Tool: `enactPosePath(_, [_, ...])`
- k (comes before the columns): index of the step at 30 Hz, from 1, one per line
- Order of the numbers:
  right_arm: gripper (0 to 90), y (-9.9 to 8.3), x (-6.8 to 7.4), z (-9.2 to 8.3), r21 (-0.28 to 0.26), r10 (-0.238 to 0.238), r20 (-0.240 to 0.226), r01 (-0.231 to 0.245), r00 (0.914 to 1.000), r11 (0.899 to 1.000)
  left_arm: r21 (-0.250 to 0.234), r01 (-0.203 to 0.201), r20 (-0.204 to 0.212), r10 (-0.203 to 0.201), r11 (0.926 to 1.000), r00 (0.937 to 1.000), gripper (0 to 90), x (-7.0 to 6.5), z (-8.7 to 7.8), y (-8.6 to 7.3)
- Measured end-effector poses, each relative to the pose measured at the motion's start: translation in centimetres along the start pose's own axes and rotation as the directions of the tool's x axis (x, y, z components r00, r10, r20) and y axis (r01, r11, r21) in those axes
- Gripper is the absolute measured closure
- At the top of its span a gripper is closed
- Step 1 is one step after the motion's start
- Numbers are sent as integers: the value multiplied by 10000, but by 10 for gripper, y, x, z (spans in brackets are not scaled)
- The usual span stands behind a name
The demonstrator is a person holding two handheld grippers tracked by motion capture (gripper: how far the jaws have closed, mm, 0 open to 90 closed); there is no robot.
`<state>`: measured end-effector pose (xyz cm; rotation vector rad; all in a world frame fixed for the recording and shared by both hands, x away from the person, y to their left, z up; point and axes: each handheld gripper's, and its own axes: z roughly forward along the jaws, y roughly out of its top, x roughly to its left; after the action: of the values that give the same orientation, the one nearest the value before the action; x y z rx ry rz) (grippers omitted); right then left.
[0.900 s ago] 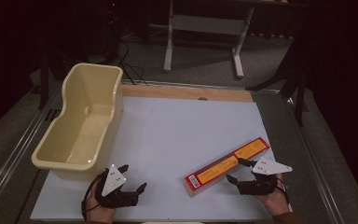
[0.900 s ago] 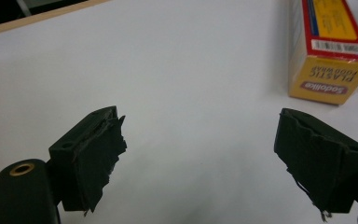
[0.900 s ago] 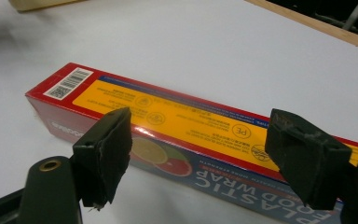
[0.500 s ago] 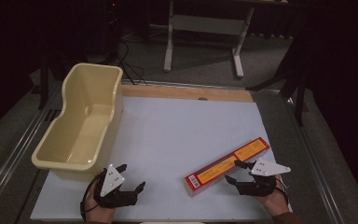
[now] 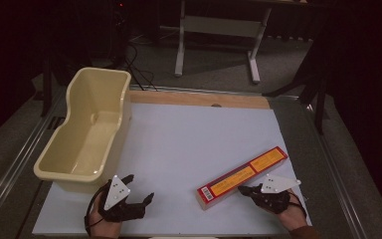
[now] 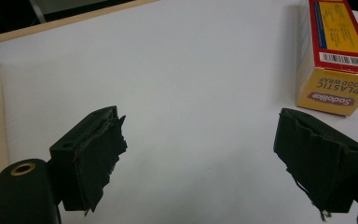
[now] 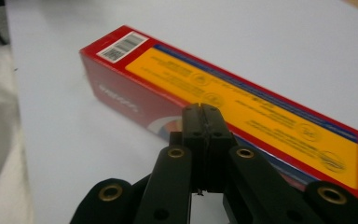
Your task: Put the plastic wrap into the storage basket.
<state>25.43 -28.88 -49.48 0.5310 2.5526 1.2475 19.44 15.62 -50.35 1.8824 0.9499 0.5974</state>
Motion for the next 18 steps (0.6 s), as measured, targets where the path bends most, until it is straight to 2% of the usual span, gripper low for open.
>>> enactPosePath(5, [900,0,0,14,478,-233,-761,270,9968,9985,-5,16,-6,-16,10000,10000,153,0,0,0])
enactPosePath(8, [900,1,4,21,792,-434,-1066,519,9934,9955,8,3,-1,-3,10000,10000,153,0,0,0])
enactPosePath(15, [900,6,0,31,1159,-742,-1303,895,9887,9892,-19,51,23,-51,10000,10000,154,0,-1,-1])
enactPosePath(18, [900,7,-2,33,1240,-743,-1252,899,9893,9882,-6,81,32,-81,10000,10000,154,0,0,-1])
